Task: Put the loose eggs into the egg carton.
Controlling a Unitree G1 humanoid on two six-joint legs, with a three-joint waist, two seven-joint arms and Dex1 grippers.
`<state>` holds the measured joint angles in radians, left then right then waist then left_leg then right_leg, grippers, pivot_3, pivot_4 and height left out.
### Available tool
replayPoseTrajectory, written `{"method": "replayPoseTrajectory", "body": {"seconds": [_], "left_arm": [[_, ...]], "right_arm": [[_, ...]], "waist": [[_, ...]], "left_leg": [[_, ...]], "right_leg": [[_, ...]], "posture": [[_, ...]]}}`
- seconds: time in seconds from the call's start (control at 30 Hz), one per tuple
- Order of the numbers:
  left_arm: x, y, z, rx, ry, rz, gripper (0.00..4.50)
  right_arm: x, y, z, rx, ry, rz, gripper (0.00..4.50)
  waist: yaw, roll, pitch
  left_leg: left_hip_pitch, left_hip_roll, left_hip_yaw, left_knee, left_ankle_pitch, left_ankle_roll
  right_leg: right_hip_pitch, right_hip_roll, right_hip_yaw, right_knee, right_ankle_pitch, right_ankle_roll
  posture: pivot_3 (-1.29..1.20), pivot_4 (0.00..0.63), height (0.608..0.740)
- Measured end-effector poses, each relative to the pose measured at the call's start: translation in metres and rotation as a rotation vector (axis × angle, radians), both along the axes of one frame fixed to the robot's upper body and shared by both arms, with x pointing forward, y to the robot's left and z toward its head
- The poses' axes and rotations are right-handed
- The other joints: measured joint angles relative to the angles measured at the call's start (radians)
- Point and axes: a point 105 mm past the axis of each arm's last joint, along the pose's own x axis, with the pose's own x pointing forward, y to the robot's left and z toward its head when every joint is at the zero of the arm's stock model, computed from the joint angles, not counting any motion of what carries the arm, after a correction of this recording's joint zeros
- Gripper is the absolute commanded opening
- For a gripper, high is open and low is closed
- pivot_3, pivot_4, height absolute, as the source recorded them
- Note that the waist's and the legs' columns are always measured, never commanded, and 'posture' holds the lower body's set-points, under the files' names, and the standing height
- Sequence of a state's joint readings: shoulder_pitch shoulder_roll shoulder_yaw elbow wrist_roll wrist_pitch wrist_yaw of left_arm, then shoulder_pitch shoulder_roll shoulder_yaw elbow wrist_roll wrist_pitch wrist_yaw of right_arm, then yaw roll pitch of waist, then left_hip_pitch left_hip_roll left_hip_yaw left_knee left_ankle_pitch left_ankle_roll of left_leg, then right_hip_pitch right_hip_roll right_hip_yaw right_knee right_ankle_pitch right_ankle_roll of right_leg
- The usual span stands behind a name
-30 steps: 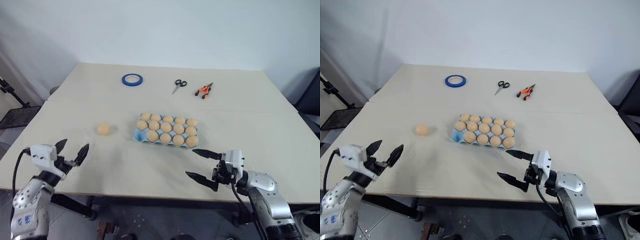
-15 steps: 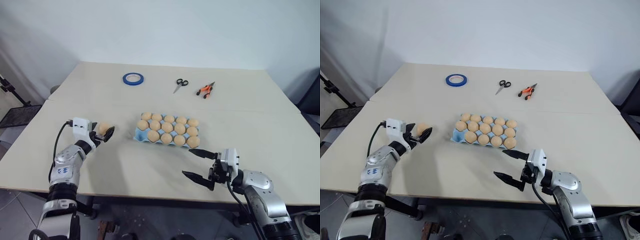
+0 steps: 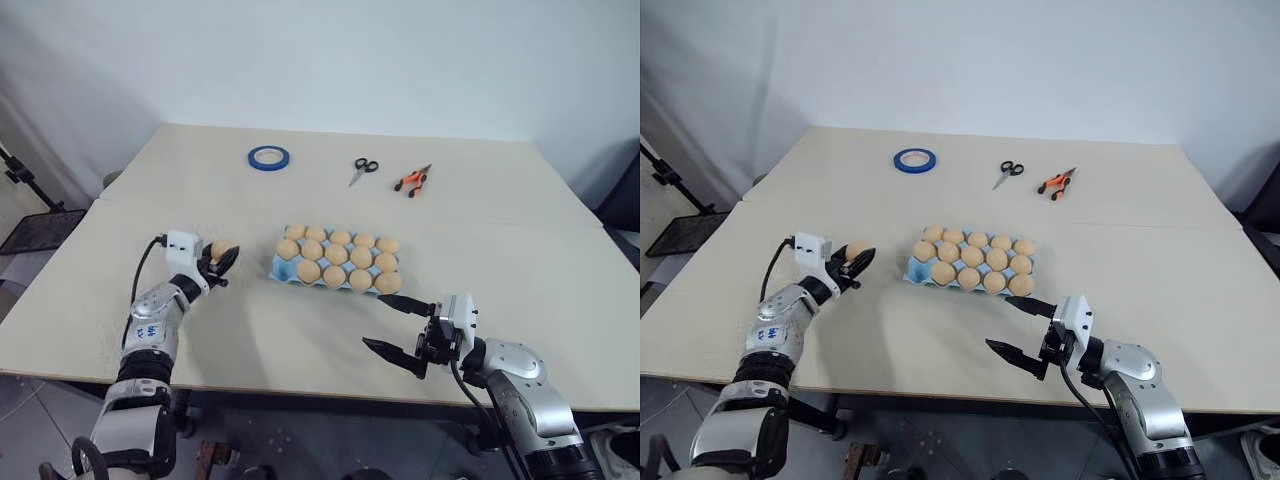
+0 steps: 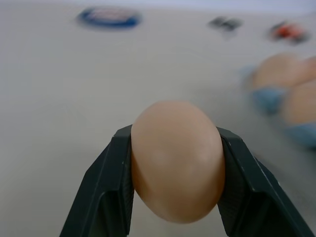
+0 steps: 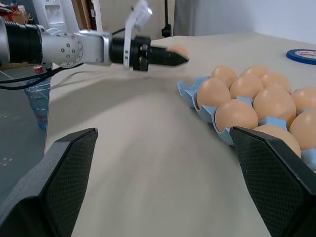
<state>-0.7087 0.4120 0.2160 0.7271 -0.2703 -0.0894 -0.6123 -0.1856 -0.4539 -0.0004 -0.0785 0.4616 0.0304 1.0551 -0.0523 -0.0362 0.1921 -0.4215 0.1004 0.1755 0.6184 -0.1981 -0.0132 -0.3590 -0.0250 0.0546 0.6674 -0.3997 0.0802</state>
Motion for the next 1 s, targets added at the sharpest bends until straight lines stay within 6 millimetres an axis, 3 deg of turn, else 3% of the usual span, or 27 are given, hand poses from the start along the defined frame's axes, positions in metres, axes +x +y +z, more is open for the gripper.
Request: {"method": "replayPoseTrajectory", "body": {"seconds": [0.13,0.23,0.33,0.4,0.63,0.67,0.83,1.0], "left_arm": [[-0.015,-0.037,0.017,0.087,-0.094,-0.213,2.04],[-0.024,-0.066,0.012,0.122,-0.087,-0.346,2.04],[-0.027,-0.079,0.004,0.154,-0.059,-0.4,2.04],[-0.027,-0.08,0.002,0.164,-0.054,-0.4,2.04],[-0.02,-0.074,-0.008,0.166,-0.008,-0.352,4.32],[-0.019,-0.074,-0.009,0.164,-0.003,-0.347,4.46],[-0.02,-0.07,-0.007,0.174,-0.014,-0.348,4.46],[-0.036,-0.039,0.002,0.22,-0.052,-0.347,4.46]], "right_arm": [[0.0,0.0,-0.001,-0.003,0.0,-0.002,4.5],[0.0,0.001,-0.001,-0.003,-0.001,-0.004,4.5],[0.001,0.002,-0.001,0.004,-0.003,-0.01,4.5],[0.001,0.003,-0.001,0.007,-0.005,-0.018,4.5],[0.002,0.005,-0.002,0.012,-0.005,-0.025,4.5],[0.002,0.005,-0.002,0.01,-0.006,-0.026,4.5],[0.002,0.005,-0.002,0.01,-0.008,-0.026,4.5],[0.002,0.003,-0.002,0.005,-0.011,-0.028,4.5]], "waist": [[0.001,0.0,0.0],[0.001,0.0,0.0],[-0.005,0.0,0.0],[-0.005,0.0,0.0],[-0.002,0.0,0.0],[-0.002,0.0,0.0],[-0.004,0.0,0.0],[-0.007,0.0,0.0]], "left_leg": [[0.0,-0.001,0.0,0.001,0.0,0.0],[0.0,-0.001,0.0,0.002,0.0,0.0],[0.0,-0.001,0.0,0.003,0.0,0.0],[0.001,-0.001,-0.001,0.004,0.0,0.0],[0.0,0.0,-0.001,0.004,0.0,0.001],[0.0,0.0,-0.001,0.004,0.0,0.001],[0.0,0.0,-0.001,0.004,0.0,0.001],[0.001,0.002,-0.001,0.002,0.0,0.0]], "right_leg": [[0.0,0.0,0.0,0.0,0.0,0.0],[0.001,0.0,0.001,0.001,0.0,0.0],[0.0,0.001,0.002,0.003,0.0,0.0],[0.0,0.001,0.002,0.004,0.0,0.0],[0.0,-0.001,0.002,0.004,0.0,0.0],[0.0,-0.001,0.001,0.004,0.0,0.0],[0.0,0.0,0.001,0.004,0.0,0.0],[0.0,0.001,0.001,0.004,0.0,0.0]], "posture": [[0.0,0.15,0.74],[0.0,0.15,0.74],[0.0,0.15,0.74],[0.0,0.15,0.74],[0.0,0.15,0.74],[0.0,0.15,0.74],[0.0,0.15,0.74],[0.0,0.15,0.74]]}}
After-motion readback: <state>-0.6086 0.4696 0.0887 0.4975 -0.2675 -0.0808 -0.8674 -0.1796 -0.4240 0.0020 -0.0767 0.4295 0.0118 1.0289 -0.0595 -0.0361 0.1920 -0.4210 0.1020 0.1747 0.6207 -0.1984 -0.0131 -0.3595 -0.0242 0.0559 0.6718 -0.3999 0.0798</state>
